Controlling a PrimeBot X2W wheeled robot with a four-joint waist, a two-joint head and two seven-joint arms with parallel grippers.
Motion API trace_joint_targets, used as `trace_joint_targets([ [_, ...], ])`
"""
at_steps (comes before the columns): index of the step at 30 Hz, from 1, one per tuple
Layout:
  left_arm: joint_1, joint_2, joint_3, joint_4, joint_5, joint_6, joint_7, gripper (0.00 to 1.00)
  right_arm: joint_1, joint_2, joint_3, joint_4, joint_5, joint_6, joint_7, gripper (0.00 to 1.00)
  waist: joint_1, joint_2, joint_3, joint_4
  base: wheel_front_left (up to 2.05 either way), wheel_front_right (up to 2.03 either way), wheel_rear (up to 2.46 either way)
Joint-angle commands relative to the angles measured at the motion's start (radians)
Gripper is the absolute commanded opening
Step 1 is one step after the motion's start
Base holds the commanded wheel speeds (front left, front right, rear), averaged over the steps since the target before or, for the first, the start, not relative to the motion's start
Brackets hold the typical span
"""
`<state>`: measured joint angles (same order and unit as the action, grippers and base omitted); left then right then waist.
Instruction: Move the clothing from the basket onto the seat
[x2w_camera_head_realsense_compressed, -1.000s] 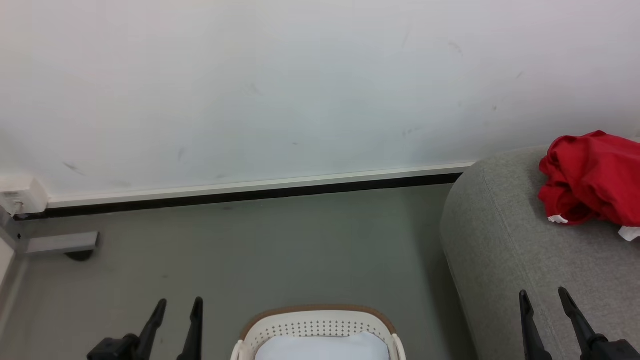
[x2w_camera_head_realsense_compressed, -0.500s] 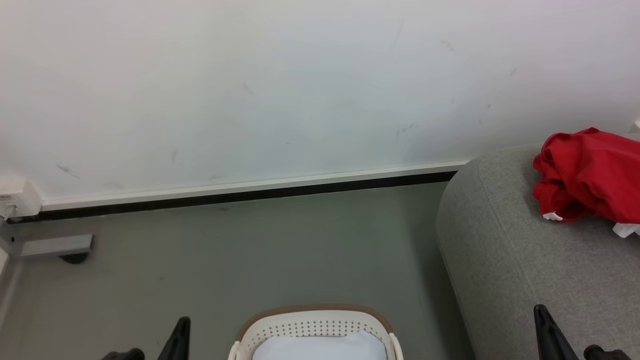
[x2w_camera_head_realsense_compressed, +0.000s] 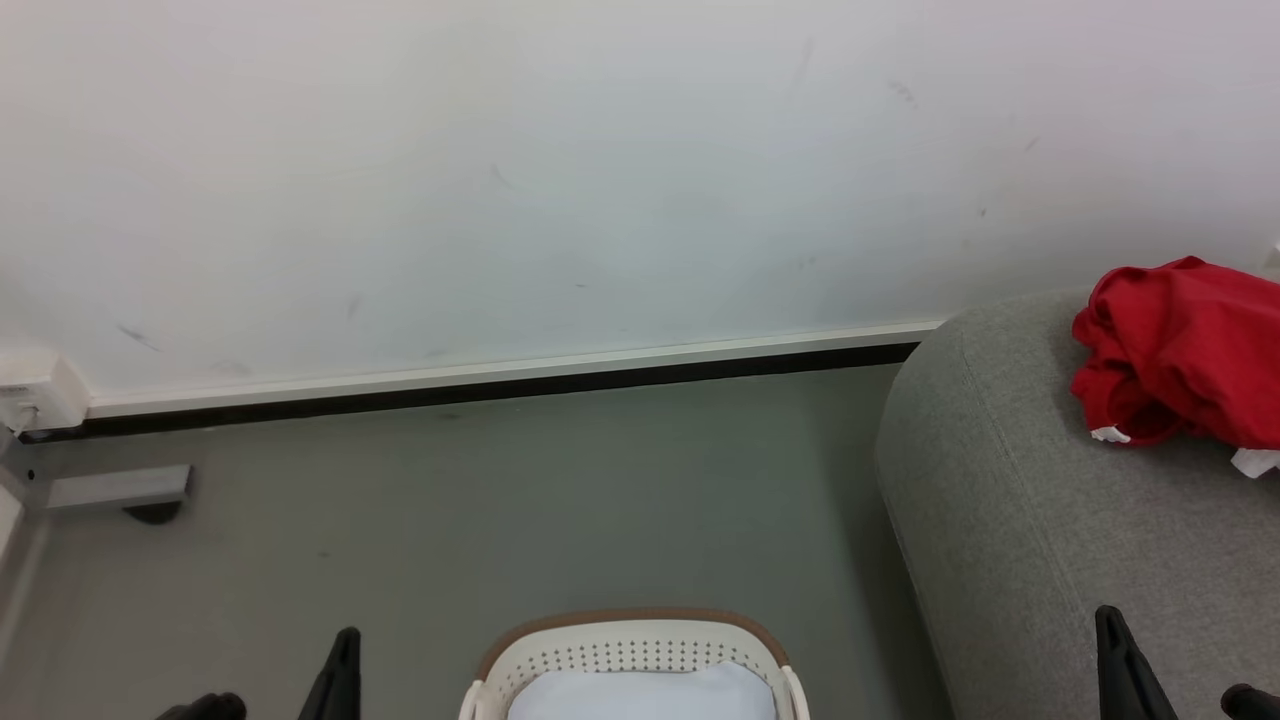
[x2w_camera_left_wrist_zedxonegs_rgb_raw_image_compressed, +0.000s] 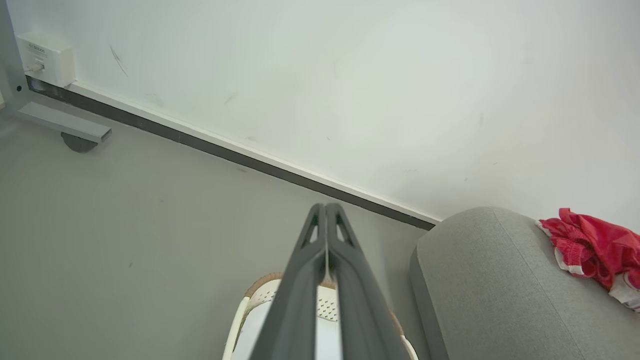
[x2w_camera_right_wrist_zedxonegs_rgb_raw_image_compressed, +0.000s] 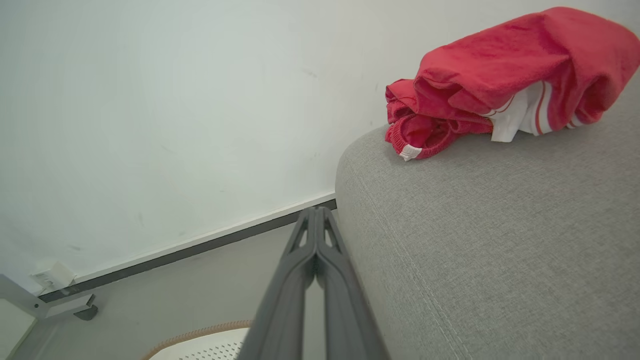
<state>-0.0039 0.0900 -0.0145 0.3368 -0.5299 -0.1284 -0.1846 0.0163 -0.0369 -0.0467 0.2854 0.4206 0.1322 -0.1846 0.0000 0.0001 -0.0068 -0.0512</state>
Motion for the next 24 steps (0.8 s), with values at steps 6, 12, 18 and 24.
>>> trace_joint_targets([
  [6,-0.034,0.001,0.017,-0.026,-0.113,-0.001,0.029,0.0,-0.038,-0.01,-0.011,-0.022,0.124,0.0,0.027,0.0,0.0,-0.0001,0.001,0.003,0.0,0.0,0.0],
  [12,-0.041,-0.003,0.027,-0.033,-0.2,-0.001,0.053,0.0,-0.047,-0.011,-0.016,-0.025,0.22,-0.001,0.052,0.0,0.0,-0.0001,0.001,0.006,0.0,0.0,0.0],
  [18,-0.048,-0.006,0.036,-0.039,-0.282,-0.001,0.076,0.0,-0.055,-0.011,-0.021,-0.026,0.31,-0.001,0.074,0.0,0.0,-0.0001,0.002,0.009,0.0,0.0,0.0],
  [24,-0.054,-0.009,0.045,-0.044,-0.359,-0.001,0.097,0.0,-0.063,-0.012,-0.026,-0.028,0.394,-0.001,0.095,0.0,0.0,-0.0001,0.002,0.011,0.0,0.0,0.0],
])
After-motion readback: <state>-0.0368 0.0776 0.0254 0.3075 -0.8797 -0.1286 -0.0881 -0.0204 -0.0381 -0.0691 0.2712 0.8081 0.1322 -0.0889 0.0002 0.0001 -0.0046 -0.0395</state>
